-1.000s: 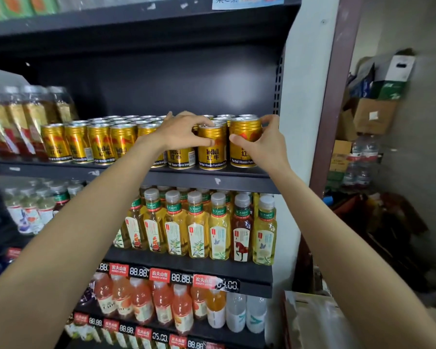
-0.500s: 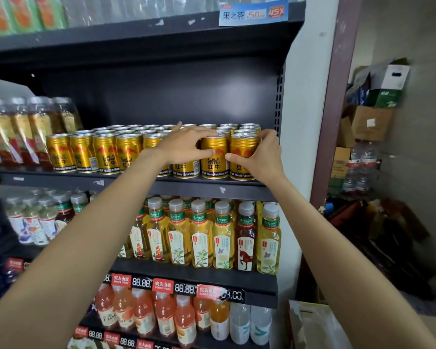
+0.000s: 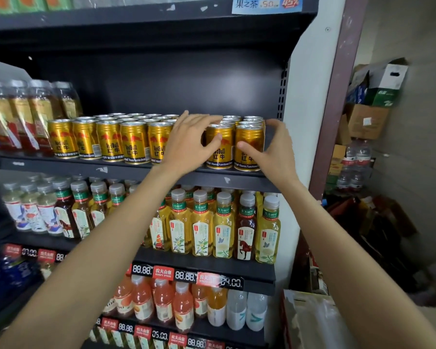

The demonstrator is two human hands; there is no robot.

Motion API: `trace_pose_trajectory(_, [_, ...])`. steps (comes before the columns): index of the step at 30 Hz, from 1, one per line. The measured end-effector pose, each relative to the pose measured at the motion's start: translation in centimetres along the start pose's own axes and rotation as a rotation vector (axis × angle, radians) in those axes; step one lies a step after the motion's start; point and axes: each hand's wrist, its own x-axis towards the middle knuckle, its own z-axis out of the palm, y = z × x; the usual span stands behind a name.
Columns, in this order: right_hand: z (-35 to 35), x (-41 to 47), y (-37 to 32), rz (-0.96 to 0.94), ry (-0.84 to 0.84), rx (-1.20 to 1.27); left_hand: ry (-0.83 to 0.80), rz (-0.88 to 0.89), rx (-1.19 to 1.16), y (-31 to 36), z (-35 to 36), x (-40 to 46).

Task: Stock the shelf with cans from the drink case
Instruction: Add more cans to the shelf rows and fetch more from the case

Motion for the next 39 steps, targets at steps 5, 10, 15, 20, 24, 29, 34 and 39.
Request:
trace_pose_trajectory(5, [0.6, -7.5, -3.3, -0.157, 0.285, 0.049, 0.284, -0.109, -0.319, 2.5, -2.3, -6.7])
trace_pose_trajectory(10, [3.5, -17.4, -6.1, -0.264, 0.473, 0.099, 0.378, -0.217, -0.654, 3.3, -5.0, -15.6])
trace_pose_trajectory(15, [6.2, -28.5, -6.1, -0.267, 0.321, 0.091, 0.153, -0.331, -0.830, 2.6, -6.7, -26.4])
trace_pose_trajectory(20, [8.5, -39.5, -4.1, -0.014, 0.036, 0.045, -0.337, -0.398, -0.799, 0.8, -6.7, -37.6])
trace_pose_trajectory(24, [10.6, -46.8, -1.0, 0.289, -0.308, 0.011, -0.701, -0.512, -0.656, -0.9, -4.7, -46.4])
trace_pose_trajectory(29, [13.9, -55.7, 6.0, 0.545, -0.697, -0.135, -0.952, -0.826, -0.473, -2.8, -0.3, -59.3])
trace_pose_trajectory(34, [17.9, -64.7, 14.3, 0.701, -0.986, -0.264, -0.997, -1.097, -0.361, -3.9, 5.3, -70.8])
trace_pose_trajectory(39, [22.6, -73.3, 24.1, 0.789, -0.999, -0.291, -0.950, -1.132, -0.368, -3.9, 14.1, -80.9])
